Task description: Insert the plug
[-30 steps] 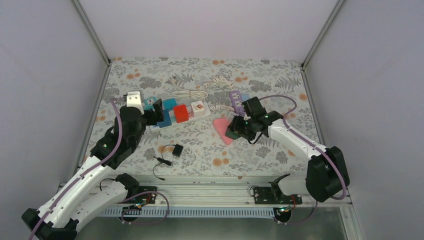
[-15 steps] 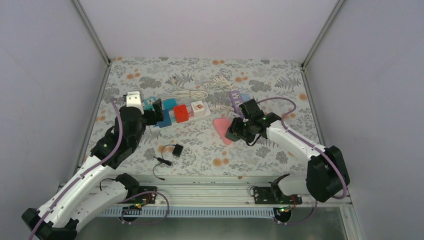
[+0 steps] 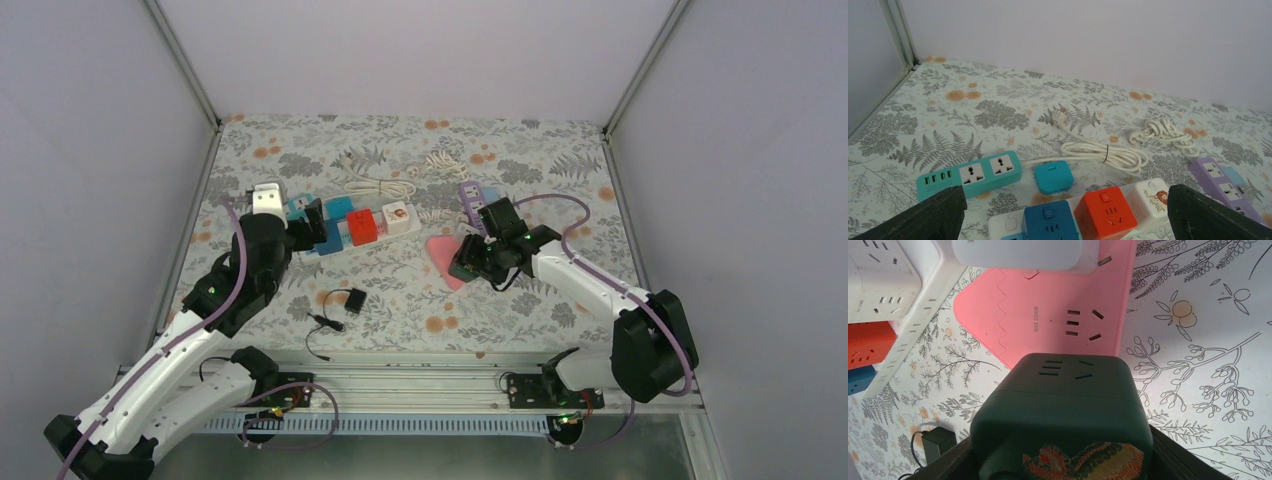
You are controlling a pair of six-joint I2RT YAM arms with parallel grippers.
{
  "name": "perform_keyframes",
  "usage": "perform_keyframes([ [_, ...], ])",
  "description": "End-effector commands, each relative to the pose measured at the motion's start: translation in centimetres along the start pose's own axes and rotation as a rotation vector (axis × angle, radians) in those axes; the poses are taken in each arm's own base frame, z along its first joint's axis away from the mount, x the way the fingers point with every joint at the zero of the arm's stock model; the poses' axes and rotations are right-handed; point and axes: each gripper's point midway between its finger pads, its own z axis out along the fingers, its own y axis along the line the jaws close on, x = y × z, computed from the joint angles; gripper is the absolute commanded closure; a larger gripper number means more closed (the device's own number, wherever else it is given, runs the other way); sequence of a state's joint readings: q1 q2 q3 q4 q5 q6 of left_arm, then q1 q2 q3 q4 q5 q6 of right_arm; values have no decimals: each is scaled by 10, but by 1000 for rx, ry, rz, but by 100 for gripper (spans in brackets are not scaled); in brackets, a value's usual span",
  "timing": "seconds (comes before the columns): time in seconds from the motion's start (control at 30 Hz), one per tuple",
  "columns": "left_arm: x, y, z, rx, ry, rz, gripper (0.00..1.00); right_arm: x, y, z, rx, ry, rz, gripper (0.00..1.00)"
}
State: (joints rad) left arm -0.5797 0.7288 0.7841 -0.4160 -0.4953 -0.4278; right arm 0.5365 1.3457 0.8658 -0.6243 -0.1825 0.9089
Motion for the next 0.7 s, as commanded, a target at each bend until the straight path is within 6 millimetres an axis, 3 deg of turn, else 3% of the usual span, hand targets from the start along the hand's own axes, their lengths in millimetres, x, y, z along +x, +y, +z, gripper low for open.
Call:
perform_keyframes([
  [0.0,2,4,1,-19,2,-1,0,3,-2,5,2,8,-26,84],
  [0.4,5,4,3,-28,13,4,0,9,-3,2,-20,13,-61,84],
  [0.67,7,5,4,-35,22,8,0,11,-14,7,24,24,-51,83],
])
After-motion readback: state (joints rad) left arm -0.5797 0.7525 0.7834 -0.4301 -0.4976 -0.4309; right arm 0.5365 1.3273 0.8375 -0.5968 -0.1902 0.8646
